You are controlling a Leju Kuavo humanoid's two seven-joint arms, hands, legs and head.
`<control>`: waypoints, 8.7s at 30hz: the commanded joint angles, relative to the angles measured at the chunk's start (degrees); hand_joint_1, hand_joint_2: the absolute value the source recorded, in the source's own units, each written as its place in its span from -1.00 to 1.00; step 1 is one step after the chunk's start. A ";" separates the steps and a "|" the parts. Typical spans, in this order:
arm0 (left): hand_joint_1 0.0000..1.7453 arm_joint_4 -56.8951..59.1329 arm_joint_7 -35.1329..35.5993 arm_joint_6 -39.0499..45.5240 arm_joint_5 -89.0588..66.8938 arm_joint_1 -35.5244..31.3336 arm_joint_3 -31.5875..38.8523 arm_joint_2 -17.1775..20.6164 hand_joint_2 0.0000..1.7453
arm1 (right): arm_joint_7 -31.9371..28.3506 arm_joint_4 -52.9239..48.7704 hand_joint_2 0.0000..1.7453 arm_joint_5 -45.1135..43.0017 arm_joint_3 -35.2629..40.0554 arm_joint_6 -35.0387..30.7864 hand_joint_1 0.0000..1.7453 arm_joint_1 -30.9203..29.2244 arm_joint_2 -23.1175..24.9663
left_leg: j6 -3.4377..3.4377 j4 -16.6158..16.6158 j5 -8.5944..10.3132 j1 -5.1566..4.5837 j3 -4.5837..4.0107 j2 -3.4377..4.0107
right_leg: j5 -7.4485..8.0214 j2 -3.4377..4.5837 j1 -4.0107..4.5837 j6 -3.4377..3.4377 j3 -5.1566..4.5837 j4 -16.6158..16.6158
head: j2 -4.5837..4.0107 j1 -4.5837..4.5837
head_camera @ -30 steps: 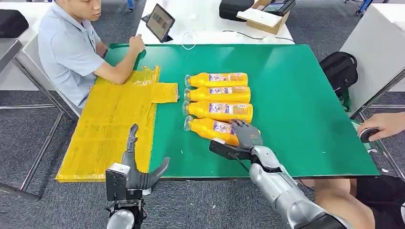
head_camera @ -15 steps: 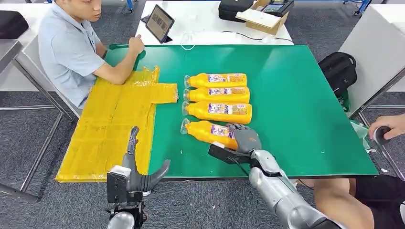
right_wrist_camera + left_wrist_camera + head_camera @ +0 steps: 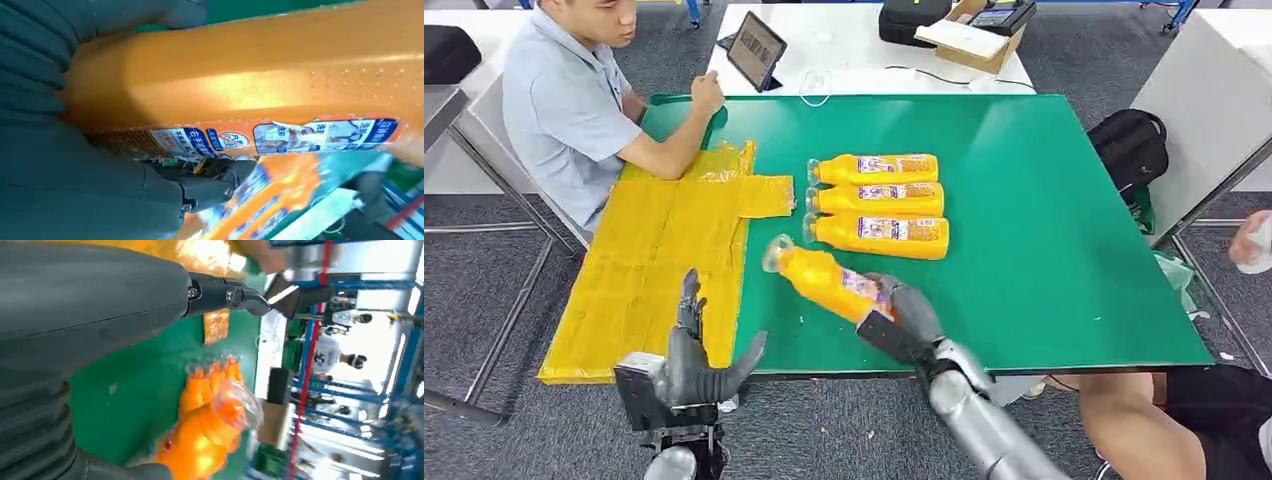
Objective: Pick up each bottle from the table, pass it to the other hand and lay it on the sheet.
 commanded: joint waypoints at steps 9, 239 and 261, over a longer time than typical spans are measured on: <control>-1.00 3.55 3.05 -19.01 7.55 0.35 -6.78 7.00 1.00 | -7.44 -20.07 1.00 -7.51 2.87 -11.99 1.00 6.12 3.90 | -0.05 -0.07 0.03 0.00 -0.37 -0.16 | -0.03 -0.08 -0.01 -0.09 -0.31 -0.01 | 0.00 0.00; -1.00 0.09 5.33 7.43 -18.25 -9.90 8.84 4.18 1.00 | 19.94 21.21 1.00 37.24 -9.56 -6.73 -1.00 -9.74 -6.13 | -0.11 0.01 0.13 0.10 -0.77 -0.24 | 0.03 -0.15 0.07 -0.11 -0.62 -0.01 | 0.00 0.00; -1.00 9.74 4.89 4.53 -13.39 -16.59 8.03 4.41 1.00 | 13.61 33.97 1.00 33.41 -2.48 7.75 0.96 -20.88 -1.02 | -0.12 -0.05 0.18 0.14 -0.12 0.08 | 0.16 -0.04 0.12 -0.25 -0.15 -0.05 | 0.00 0.00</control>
